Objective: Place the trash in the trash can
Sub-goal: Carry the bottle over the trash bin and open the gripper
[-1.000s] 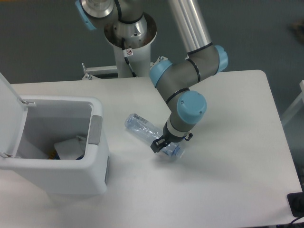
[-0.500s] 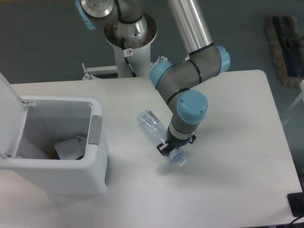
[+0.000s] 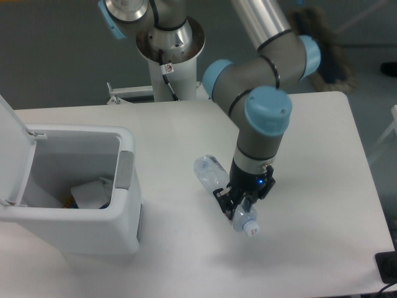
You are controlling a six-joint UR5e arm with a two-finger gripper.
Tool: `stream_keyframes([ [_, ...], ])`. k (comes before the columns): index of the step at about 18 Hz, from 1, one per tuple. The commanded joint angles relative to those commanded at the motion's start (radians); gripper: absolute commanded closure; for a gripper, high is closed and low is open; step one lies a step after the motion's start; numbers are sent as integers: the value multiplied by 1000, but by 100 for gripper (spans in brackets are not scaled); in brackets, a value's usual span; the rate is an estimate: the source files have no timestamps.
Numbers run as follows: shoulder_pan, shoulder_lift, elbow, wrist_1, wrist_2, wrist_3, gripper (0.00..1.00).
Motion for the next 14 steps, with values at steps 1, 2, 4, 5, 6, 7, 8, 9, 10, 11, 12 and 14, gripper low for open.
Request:
stream_keyframes([
  [1, -2, 0, 29, 24, -69, 0, 58],
  [2, 0, 0, 46, 44, -138, 0, 58],
  [4, 9, 3, 75, 60, -339, 3, 58],
  [5, 15, 15, 88, 61, -403, 3, 59],
  [6, 26, 34, 100, 61, -472, 6, 59],
  [7, 28, 47, 105, 63, -515, 21, 59],
  [8, 31, 55, 105, 63, -576, 56, 59],
  [9, 49, 60, 102, 63, -677, 122, 59],
  [10, 64, 60, 101, 63, -782, 183, 59],
  [11, 75, 61, 101, 63, -836, 210, 59],
  [12, 77, 75, 97, 63, -879, 228, 59],
  [14, 60, 95, 86, 63, -884, 236, 59],
])
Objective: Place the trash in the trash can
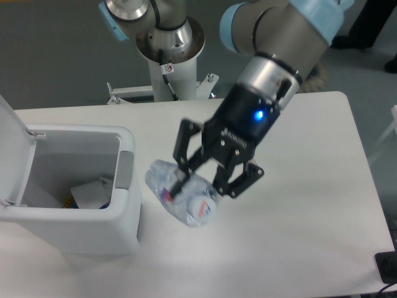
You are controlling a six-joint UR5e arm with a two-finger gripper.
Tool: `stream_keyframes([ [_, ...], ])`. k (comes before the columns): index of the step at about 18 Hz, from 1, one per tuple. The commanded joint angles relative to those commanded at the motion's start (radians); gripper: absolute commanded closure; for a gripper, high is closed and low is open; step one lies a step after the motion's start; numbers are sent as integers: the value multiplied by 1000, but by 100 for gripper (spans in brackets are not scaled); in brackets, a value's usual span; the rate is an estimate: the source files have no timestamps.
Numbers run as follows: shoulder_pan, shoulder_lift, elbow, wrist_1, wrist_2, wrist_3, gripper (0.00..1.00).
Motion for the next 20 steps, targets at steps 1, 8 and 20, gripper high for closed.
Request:
stream_keyframes([
  [1, -5, 14, -9, 0, 0, 3, 59],
  [8, -170, 54, -83, 15, 2, 63, 57],
  [20, -193, 19, -170, 37, 11, 146, 0],
])
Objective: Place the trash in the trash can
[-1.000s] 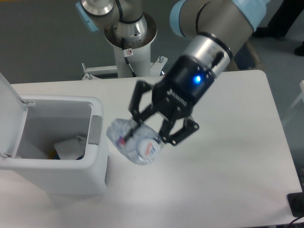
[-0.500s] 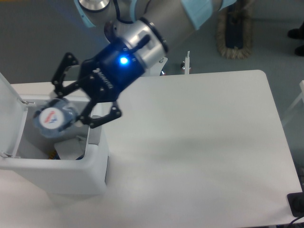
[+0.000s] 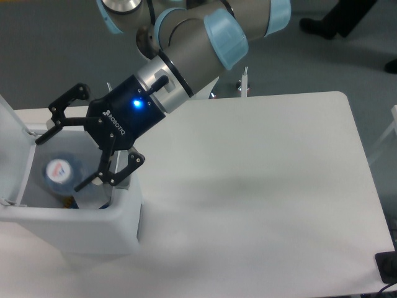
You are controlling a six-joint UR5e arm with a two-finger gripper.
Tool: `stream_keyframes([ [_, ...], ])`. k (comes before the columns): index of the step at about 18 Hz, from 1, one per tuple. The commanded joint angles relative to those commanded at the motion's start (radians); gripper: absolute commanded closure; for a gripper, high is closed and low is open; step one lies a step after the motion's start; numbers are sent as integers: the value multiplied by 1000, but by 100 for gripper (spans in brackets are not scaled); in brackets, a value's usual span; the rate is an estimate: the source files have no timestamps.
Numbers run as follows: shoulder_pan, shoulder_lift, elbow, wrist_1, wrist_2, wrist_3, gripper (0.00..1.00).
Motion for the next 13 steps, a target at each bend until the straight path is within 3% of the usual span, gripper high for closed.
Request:
stream_keyframes([
  [4, 34, -31, 21, 0, 0, 0, 0],
  [8, 135, -113, 60, 0, -2, 18, 0],
  [13, 221, -167, 51, 2, 2, 29, 0],
])
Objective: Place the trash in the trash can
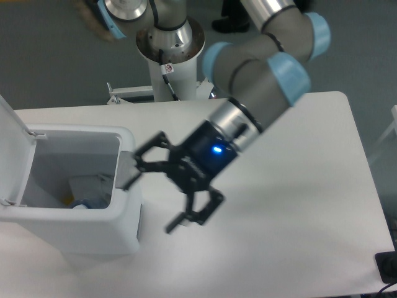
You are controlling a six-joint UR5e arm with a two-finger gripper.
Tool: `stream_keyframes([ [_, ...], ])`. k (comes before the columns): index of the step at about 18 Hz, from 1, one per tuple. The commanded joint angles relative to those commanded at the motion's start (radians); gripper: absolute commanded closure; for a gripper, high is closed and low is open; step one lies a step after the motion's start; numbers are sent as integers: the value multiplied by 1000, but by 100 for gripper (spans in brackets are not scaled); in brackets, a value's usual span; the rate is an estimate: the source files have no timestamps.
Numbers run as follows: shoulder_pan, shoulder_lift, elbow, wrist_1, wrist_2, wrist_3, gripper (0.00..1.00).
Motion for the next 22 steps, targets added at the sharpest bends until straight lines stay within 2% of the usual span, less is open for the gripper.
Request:
stream_keyframes([
  [2, 8, -8, 5, -5, 35, 0, 0],
  [5, 15, -9, 0, -5, 232, 2, 0],
  [7, 17, -9, 0, -6, 482, 46, 0],
  [8, 19, -9, -8, -11, 609, 134, 0],
  [10, 19, -12, -17, -14, 754, 239, 0],
  [13, 51, -14, -20, -26, 793, 310, 0],
  [15, 78, -3, -61, -41, 799, 345, 0],
  [17, 91, 8, -112, -55, 892, 481, 0],
  [19, 103, 12, -107, -121, 1013, 587, 0],
  [22, 104, 1, -51, -248, 1126, 760, 0],
])
